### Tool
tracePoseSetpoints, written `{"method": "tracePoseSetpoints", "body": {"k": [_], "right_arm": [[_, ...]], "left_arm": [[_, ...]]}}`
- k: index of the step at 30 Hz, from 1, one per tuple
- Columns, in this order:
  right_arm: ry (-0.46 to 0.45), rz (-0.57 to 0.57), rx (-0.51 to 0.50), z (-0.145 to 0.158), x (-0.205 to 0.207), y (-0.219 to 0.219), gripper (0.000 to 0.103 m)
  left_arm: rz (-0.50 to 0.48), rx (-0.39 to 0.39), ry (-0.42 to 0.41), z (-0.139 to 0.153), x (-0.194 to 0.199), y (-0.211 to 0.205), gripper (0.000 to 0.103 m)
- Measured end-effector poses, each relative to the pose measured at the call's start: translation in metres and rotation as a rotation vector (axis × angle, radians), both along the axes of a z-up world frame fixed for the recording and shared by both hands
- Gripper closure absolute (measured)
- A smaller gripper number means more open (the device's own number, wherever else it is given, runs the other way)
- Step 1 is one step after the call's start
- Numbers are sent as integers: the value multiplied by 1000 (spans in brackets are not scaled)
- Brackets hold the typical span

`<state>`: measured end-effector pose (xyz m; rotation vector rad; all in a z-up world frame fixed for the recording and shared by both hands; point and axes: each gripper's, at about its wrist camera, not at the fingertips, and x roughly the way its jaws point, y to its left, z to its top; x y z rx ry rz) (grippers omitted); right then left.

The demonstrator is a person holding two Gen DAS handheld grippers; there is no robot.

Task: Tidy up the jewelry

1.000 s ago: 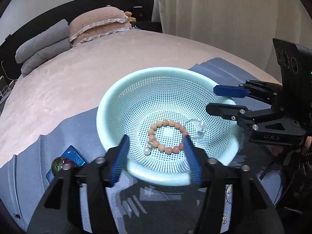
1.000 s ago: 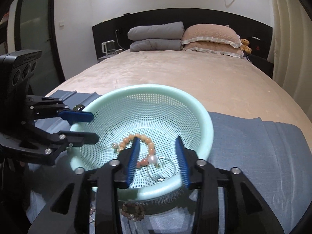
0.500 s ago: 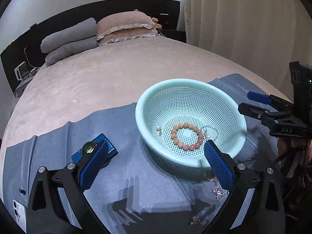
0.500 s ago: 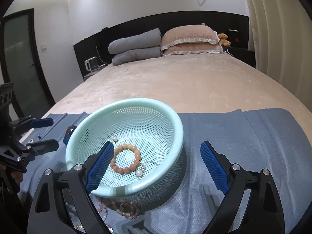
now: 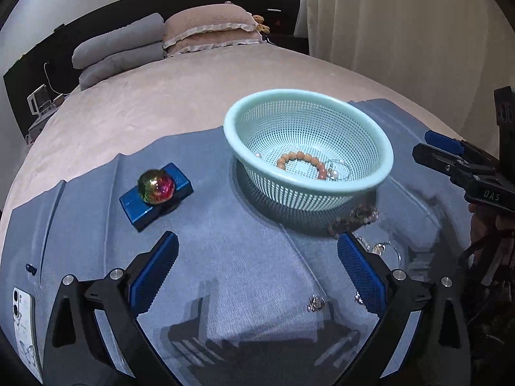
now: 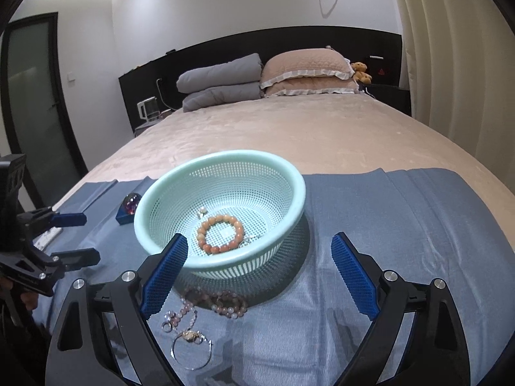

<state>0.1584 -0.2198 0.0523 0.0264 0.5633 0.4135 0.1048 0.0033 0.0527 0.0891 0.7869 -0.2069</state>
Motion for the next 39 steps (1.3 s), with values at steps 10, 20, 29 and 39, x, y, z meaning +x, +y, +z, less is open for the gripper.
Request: {"method": "tracePoseSetpoints", "body": {"k": [10,20,29,39], "right_arm": [[105,35,-77,-38,-28,20,17],[170,29,-183,-78,-42,38,49],[170,117,-189,-77,-50,46,100],[198,94,-167,-56,-56,34,101]], "left_arm": [[-11,56,-32,-31,-29,-14,6],[-54,62,46,-60,-28,-25,45],[-54,-15,85,-64,-35,-27,93],[17,-32,85,-52,-42,-18,93]]}}
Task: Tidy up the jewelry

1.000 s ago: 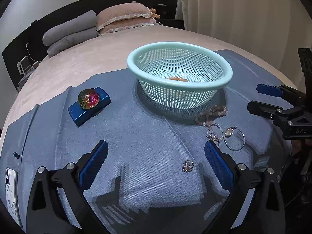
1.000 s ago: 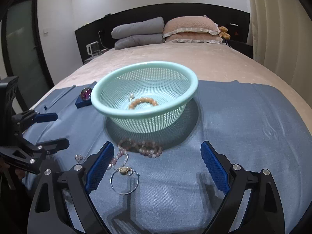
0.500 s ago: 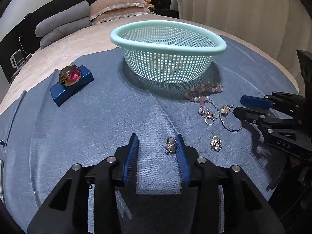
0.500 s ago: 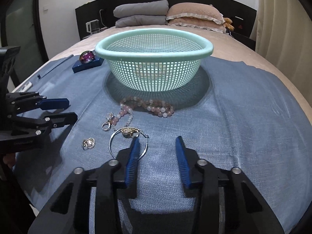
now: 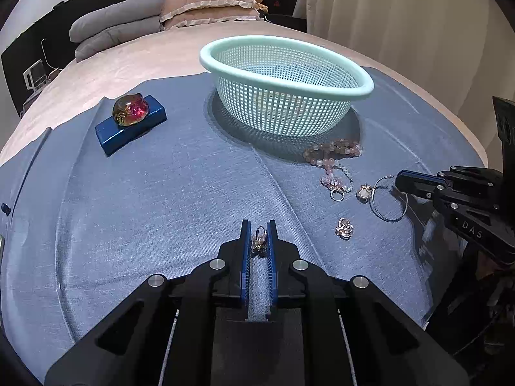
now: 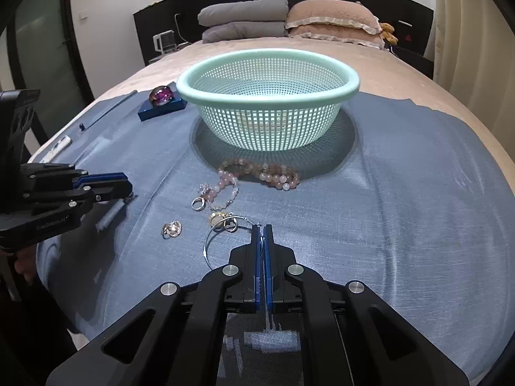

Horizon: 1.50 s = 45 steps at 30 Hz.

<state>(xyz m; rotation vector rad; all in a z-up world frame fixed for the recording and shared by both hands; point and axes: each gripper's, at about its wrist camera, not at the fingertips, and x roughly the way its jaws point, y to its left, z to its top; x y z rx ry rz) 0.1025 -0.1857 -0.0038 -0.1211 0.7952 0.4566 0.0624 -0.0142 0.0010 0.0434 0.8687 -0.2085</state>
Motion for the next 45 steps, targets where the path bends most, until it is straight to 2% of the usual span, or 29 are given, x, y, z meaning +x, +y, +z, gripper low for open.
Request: {"method": "tracePoseSetpoints", "body": {"k": [4,11,20,26,30,35,39,45], "right_arm": [[-27,-27,2,20,-1,-9,101],[-139,-48,-4,71,2,-28,101],[-246,-20,4,121,25,-27,101],[-289,13,3,141,43,-12,101],[-293,19,7,144,58,-6,101],[-272,19,13,132,79,-1,101],[-237,-1,14,116,92,-6,100],[-158,-55,33,87,103,-32,97]], "left_arm": [[-7,12,-13,10,-3,2,93],[-3,-26,-58,37,1,8,93],[-47,24,-111,67,23,-2,92],[-60,76,-135,84,47,-13,92],[-49,45,-124,91,68,-13,92],[-60,45,-119,91,91,-16,92],[-61,5,-107,90,102,-9,92],[-60,18,-86,81,113,-6,92]]}}
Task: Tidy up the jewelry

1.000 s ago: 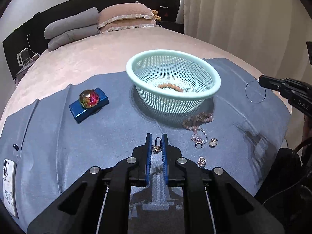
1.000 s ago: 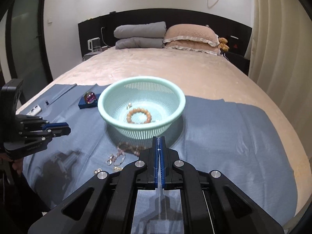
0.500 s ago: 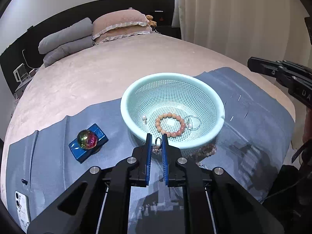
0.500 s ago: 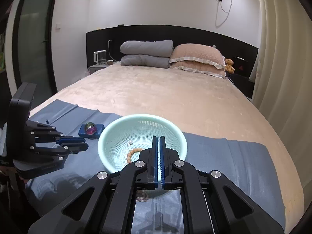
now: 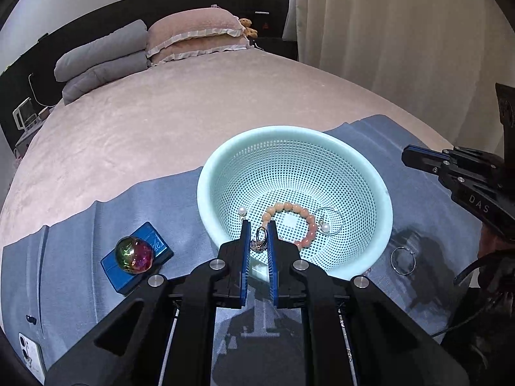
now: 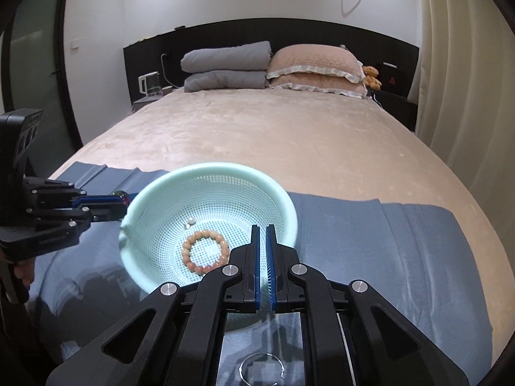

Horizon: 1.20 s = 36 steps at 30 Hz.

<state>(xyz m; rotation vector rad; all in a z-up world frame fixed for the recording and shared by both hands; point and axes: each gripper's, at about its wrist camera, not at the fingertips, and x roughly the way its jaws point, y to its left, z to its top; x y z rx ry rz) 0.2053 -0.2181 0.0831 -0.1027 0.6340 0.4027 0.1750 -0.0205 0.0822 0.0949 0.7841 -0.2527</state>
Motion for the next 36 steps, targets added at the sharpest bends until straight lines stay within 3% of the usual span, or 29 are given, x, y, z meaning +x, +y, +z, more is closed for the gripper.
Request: {"method": "tracePoseSetpoints", "body": {"k": [4,7,13,16,17,19,26,36], "right_arm": [[75,-17,-7,-25,-10,-15,94],[127,-41,-41,-49,-21,-20,71],[257,-100,-77,-91,-28,-23,71],[259,-111,-131,-100,-30,-16,79],[255,-112,-140,-99,-31,-15,91],[250,-108,-155,-99,-33,-15,100],[227,-57,-109,-82,-46,-14,101],[62,-20,-111,-7,-55,-15,103]], "left_arm": [[-1,-5,12,-3,1,2,92],[1,-10,12,-2,1,3,92],[-3,2,4,3,-5,0,92],[-3,6,2,6,-9,0,92],[-3,7,1,7,-11,0,92],[-5,6,0,9,-14,0,92],[-4,12,-11,16,-17,1,92],[-17,22,-9,18,-18,-4,92]]}}
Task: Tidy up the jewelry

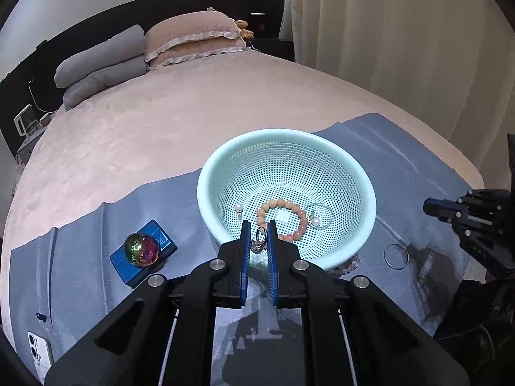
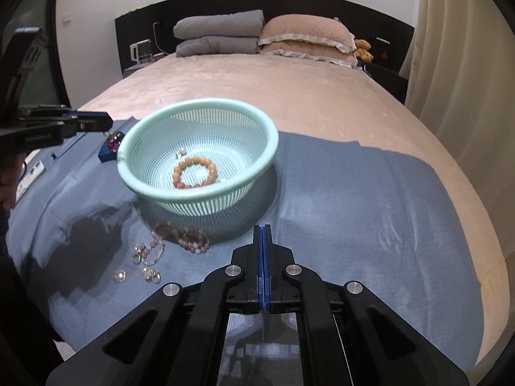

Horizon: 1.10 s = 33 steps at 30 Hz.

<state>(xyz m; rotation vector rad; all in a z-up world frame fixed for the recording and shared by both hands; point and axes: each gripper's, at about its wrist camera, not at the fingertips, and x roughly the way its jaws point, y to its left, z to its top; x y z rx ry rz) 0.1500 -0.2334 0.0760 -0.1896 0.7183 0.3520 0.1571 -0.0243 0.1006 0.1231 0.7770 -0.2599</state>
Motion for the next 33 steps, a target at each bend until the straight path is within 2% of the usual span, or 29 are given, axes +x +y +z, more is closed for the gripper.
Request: {"method": "tracePoseSetpoints", "body": {"k": [3,4,9,12,16,24,26,33], "right_arm": [[-4,-7,12,6,2,-3,101],[11,-17,13,2,4,-4,98],[109,-42,28,-36,7,-5,98],[170,-98,40,-61,11,-9,93],[216,-136,51,-80,11,-12,91],[222,-120,-7,-96,8,1,85],[232,-94,9,-99,8,3,98],[220,-78,79,-82,2,-5,100]], "left_arm": [[-6,1,1,0,0,-2,92],[-7,1,0,0,-1,-2,92],[-14,9,4,0,-2,-5,92],[-14,9,7,0,-2,-6,92],[-17,13,14,-1,-3,-6,92],[-25,5,20,-3,-2,-9,92],[-30,7,23,-4,-3,-10,92],[-33,9,20,-2,-5,-8,92]]}}
